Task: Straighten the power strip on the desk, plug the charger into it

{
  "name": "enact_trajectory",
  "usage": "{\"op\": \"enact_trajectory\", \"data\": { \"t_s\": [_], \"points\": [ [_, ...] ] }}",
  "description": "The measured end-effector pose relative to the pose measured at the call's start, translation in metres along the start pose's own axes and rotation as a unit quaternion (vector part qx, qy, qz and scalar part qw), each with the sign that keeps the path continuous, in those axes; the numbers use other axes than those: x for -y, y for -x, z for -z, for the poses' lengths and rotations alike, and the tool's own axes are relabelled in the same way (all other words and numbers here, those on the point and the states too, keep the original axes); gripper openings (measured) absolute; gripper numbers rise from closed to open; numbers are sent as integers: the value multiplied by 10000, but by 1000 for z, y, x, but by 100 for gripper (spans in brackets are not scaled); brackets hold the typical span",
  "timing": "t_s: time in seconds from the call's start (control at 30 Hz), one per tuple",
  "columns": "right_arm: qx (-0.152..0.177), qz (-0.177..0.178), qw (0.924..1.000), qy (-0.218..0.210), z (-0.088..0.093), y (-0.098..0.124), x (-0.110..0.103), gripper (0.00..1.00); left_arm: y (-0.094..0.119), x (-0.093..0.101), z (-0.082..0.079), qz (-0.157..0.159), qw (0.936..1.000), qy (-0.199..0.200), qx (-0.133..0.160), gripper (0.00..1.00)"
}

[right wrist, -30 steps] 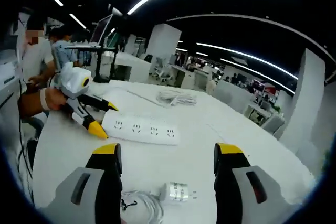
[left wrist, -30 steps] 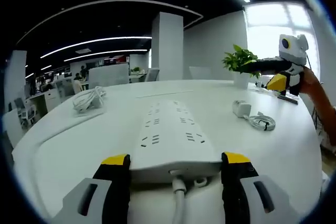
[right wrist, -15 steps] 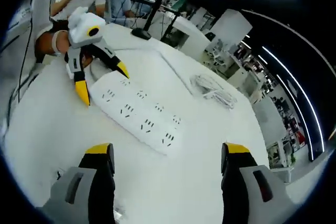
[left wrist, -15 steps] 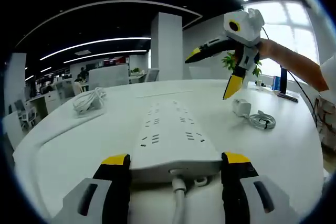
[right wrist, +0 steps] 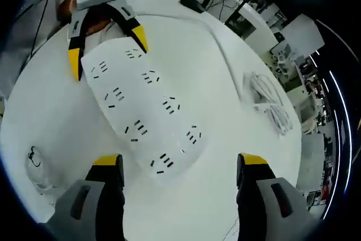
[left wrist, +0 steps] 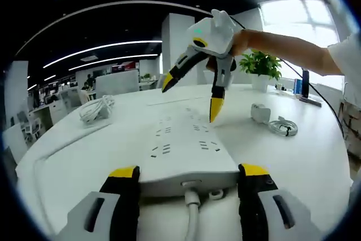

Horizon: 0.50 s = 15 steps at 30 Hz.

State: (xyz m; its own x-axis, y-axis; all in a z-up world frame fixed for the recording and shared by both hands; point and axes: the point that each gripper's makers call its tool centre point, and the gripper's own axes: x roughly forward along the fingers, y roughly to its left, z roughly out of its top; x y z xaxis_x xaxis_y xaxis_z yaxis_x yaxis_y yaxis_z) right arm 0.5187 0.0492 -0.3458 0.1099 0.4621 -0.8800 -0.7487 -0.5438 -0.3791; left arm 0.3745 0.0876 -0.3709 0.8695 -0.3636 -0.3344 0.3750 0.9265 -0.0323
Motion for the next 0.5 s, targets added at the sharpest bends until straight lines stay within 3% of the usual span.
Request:
{"op": "enact_trajectory", "data": {
  "t_s": [0.1, 0.5],
  "points": [
    [-117, -346, 9992, 148, -1, -8, 0, 81, 0, -1, 0, -16, 10000, -28, -8, 71],
    [-301, -1046, 9920, 635, -2, -25, -4, 82, 2, 0, 1, -51, 10000, -62, -6, 72]
  ]
}}
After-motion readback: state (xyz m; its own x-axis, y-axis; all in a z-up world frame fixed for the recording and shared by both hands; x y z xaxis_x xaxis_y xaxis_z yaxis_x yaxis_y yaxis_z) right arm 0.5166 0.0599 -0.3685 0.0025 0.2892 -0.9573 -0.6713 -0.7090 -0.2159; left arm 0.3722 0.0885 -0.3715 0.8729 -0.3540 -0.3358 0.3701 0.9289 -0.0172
